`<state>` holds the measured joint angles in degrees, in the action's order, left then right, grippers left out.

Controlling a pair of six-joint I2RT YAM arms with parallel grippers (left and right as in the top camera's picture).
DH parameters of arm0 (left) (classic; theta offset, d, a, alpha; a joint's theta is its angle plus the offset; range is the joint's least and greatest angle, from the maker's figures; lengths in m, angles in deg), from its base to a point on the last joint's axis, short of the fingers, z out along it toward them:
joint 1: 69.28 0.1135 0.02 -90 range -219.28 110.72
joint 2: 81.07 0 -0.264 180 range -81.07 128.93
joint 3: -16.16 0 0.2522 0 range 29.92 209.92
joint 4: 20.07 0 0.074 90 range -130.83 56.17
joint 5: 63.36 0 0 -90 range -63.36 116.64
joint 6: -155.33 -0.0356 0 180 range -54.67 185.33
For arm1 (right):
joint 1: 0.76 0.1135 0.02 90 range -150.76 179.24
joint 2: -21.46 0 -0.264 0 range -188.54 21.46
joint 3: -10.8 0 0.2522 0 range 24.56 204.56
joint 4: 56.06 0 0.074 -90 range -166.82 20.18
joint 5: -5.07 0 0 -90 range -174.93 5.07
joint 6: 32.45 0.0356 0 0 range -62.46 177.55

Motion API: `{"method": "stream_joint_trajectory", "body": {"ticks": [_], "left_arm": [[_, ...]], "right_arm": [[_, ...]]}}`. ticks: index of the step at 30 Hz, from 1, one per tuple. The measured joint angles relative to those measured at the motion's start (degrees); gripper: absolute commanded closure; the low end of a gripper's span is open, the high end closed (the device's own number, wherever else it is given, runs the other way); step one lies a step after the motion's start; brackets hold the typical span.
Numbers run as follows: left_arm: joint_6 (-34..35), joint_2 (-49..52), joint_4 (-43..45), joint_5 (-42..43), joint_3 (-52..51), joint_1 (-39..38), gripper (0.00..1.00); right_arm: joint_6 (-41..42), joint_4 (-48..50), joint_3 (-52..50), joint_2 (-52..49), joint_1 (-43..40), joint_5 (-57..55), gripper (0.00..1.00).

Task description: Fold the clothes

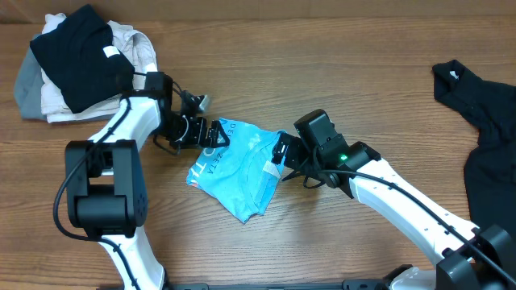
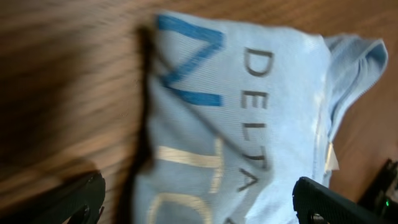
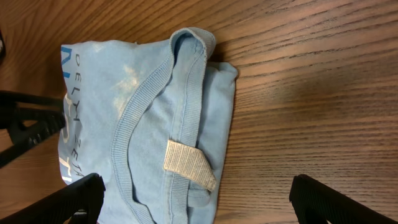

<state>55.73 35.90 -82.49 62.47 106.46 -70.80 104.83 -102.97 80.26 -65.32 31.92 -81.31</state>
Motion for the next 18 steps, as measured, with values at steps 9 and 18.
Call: {"method": "stream_joint_trajectory", "body": {"ticks": [9, 18], "left_arm": [[-1.0, 1.6, -8.6, -0.3, 0.7, -5.1, 0.29], [2.2, 2.3, -6.9, -0.3, -0.5, -8.0, 0.55]], "right_arm": [[0.0, 0.2, 0.0, 0.0, 0.0, 0.0, 0.00], [0.0, 0.2, 0.0, 0.0, 0.0, 0.5, 0.00]]}}
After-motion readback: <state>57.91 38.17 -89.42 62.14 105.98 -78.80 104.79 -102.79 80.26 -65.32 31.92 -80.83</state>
